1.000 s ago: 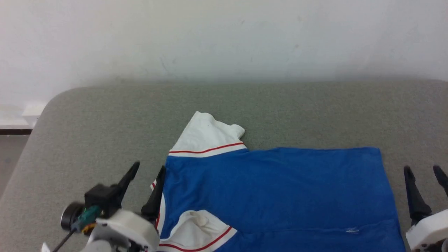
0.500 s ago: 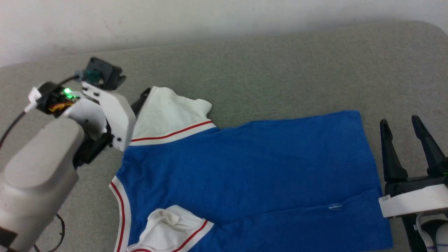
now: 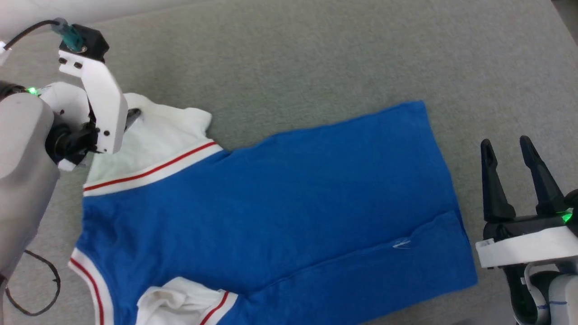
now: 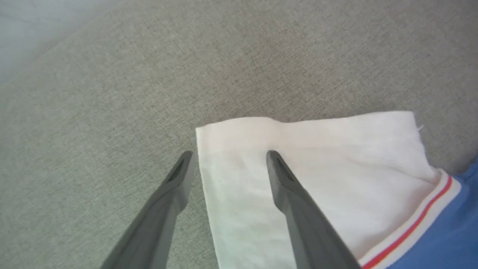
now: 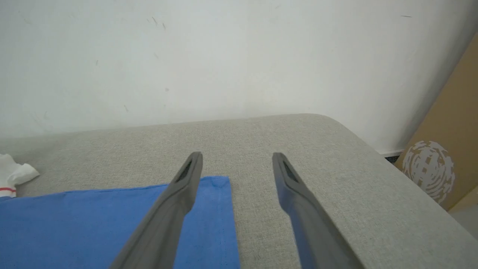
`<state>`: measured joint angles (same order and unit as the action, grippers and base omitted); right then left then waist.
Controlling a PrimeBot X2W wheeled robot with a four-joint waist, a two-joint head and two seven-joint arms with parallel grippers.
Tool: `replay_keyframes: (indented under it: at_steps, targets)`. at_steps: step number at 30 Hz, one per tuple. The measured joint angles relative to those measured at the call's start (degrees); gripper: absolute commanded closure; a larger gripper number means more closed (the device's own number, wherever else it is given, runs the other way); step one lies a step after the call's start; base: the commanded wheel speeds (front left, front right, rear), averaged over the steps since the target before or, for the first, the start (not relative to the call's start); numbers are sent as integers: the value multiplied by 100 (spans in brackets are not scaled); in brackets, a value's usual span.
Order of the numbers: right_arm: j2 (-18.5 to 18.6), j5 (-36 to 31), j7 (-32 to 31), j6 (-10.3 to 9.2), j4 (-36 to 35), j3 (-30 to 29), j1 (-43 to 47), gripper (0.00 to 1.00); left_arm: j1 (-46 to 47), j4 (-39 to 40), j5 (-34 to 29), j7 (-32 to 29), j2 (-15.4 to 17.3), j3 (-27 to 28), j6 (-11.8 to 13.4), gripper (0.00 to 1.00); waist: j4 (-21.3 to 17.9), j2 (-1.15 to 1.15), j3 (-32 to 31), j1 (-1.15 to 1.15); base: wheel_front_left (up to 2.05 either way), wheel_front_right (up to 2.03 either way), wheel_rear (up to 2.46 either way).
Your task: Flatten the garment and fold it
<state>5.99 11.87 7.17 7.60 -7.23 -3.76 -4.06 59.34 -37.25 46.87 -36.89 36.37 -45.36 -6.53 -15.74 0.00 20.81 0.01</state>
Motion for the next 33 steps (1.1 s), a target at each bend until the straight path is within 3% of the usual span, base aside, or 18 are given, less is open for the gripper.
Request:
replay_keyframes:
  at_steps: [9, 12, 13, 16, 22, 26, 33]
  targets:
    - [-79, 83, 127, 0, 182, 88, -38, 0, 450, -372, -140, -408, 147, -191, 13, 0, -310, 0, 425, -2, 0, 0, 0]
    - [-79, 82, 145, 0, 201, 69, -44, 0, 530, -458, 165, -828, 121, -82, 20, 1, -326, 0, 479, -1, 0, 0, 0]
    - [-79, 82, 145, 0, 207, 54, -49, 0, 552, -459, 292, -1004, 109, -45, 27, 100, -318, 0, 483, -2, 0, 0, 0]
    - [-66, 82, 145, 0, 224, -37, -62, 0, 559, -374, 482, -1217, 92, 2, 33, 100, -261, 0, 486, -2, 0, 0, 0]
    - [144, 71, -44, 0, 257, -97, -129, 0, 383, -240, 148, -201, -34, -104, 18, 100, -81, 0, 410, 0, 0, 0, 0]
    - [641, 100, -639, 1, 257, 19, -144, 0, 238, -211, -152, 584, -183, -254, 2, 100, 102, 0, 253, 0, 0, 0, 0]
    - [1777, 698, -2465, 0, 297, 460, -310, 0, 60, 147, -402, 1731, -433, -537, -51, 100, 590, 0, -79, -1, 0, 0, 0]
